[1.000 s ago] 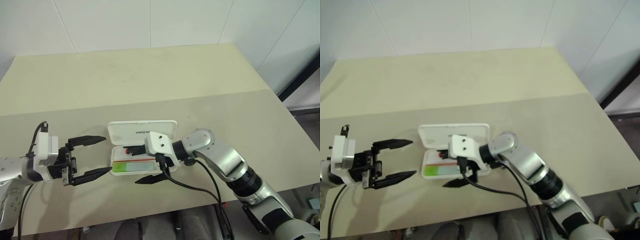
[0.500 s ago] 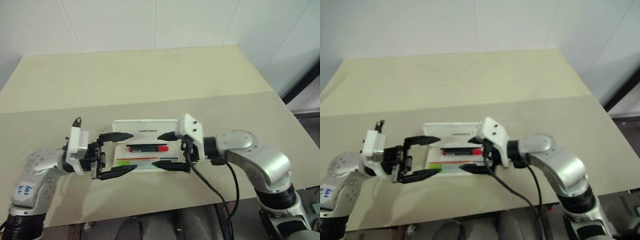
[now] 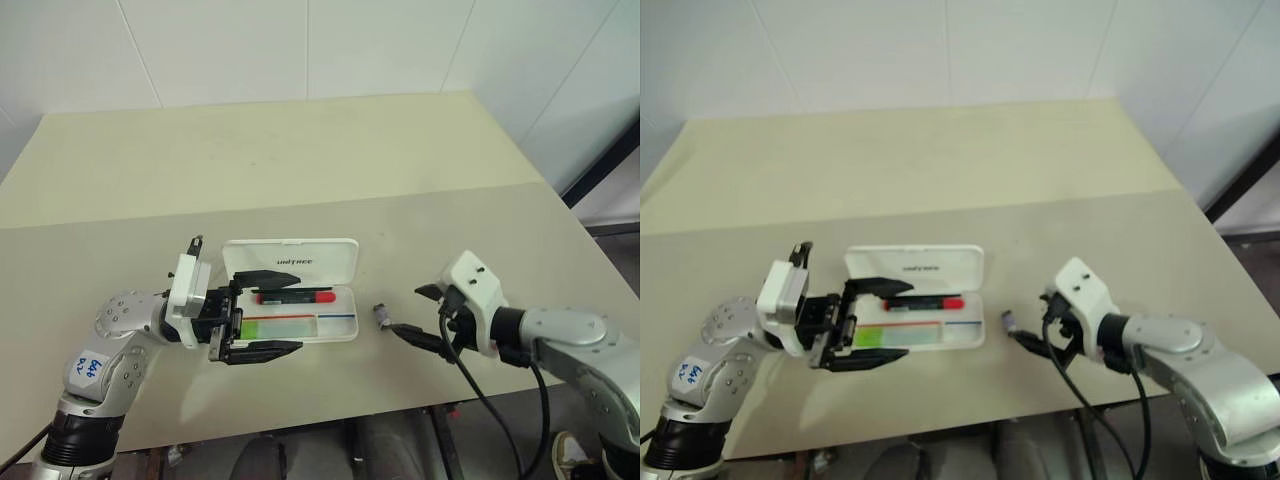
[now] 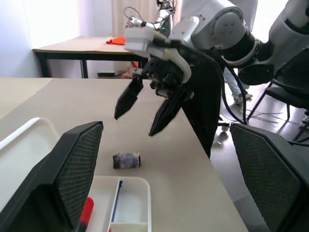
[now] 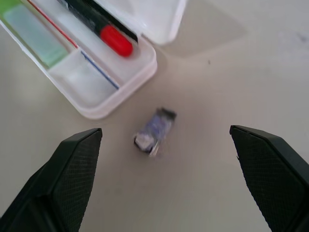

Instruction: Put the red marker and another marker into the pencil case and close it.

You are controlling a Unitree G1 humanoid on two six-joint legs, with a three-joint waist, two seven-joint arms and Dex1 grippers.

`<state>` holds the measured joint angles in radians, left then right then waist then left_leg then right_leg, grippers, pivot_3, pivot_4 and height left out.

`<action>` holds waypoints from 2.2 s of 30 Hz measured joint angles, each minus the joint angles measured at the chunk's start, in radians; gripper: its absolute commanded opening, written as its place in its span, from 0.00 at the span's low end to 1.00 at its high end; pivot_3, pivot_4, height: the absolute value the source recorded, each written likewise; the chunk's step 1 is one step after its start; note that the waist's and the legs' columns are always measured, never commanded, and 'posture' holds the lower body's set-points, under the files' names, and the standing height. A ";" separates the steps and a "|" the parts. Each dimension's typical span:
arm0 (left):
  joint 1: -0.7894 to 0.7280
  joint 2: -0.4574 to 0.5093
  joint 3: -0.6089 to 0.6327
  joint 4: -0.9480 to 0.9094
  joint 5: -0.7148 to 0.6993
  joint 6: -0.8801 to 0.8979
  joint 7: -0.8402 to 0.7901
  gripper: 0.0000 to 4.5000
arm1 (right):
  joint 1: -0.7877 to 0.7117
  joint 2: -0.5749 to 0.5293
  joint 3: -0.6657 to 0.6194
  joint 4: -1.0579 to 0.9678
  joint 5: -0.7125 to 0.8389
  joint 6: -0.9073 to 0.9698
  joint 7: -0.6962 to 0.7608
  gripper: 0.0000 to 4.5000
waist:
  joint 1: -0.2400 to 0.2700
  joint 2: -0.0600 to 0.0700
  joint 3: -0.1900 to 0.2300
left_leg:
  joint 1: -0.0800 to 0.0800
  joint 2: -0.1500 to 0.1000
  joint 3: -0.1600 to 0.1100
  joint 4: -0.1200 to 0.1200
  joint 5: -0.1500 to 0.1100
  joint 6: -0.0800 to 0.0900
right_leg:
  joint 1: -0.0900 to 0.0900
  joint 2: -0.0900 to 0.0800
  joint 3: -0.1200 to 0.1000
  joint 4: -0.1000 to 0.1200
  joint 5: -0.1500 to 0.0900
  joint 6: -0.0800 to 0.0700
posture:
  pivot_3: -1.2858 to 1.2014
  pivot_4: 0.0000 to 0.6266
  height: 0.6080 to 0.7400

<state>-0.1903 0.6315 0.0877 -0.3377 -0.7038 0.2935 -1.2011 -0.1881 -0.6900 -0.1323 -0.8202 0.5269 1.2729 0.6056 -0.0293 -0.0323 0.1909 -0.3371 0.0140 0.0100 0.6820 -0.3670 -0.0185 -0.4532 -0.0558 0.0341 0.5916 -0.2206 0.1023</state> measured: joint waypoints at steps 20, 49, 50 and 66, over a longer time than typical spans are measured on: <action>0.213 0.213 0.254 0.067 0.028 -0.045 -0.088 1.00 | -0.086 0.334 0.136 0.031 -0.122 0.170 -0.396 1.00 | 0.001 0.001 0.000 | 0.002 0.001 -0.009 -0.002 -0.002 0.002 | 0.003 -0.002 -0.003 -0.002 -0.004 -0.008 | 0.52 0.24 1.00; 0.315 0.227 0.382 0.098 0.036 -0.084 -0.110 1.00 | -0.079 0.312 0.167 0.066 -0.162 0.232 -0.418 1.00 | -0.001 0.000 0.000 | 0.003 0.001 -0.011 -0.002 -0.003 0.002 | 0.005 -0.002 -0.003 -0.006 -0.006 -0.011 | 0.52 0.24 1.00; 0.310 0.227 0.381 0.099 0.035 -0.084 -0.109 1.00 | -0.082 0.312 0.167 0.066 -0.162 0.237 -0.418 1.00 | -0.001 0.000 0.000 | 0.003 0.001 -0.011 -0.002 -0.003 0.002 | 0.005 -0.002 -0.004 -0.006 -0.006 -0.011 | 0.52 0.24 1.00; 0.277 0.227 0.373 0.109 0.035 -0.084 -0.107 1.00 | -0.069 0.349 0.171 0.034 -0.161 0.262 -0.413 0.08 | -0.004 0.000 0.000 | 0.003 0.002 -0.012 -0.004 -0.003 0.002 | 0.004 -0.002 -0.005 -0.006 -0.006 -0.010 | 0.52 0.24 1.00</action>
<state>0.0868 0.8582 0.4603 -0.2291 -0.6684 0.2099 -1.3086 -0.2573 -0.3411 0.0389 -0.7861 0.3662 1.5353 0.1929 -0.0330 -0.0319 0.1910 -0.3339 0.0157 -0.0016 0.6781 -0.3700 -0.0162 -0.4490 -0.0574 0.0294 0.5857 -0.2267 0.0921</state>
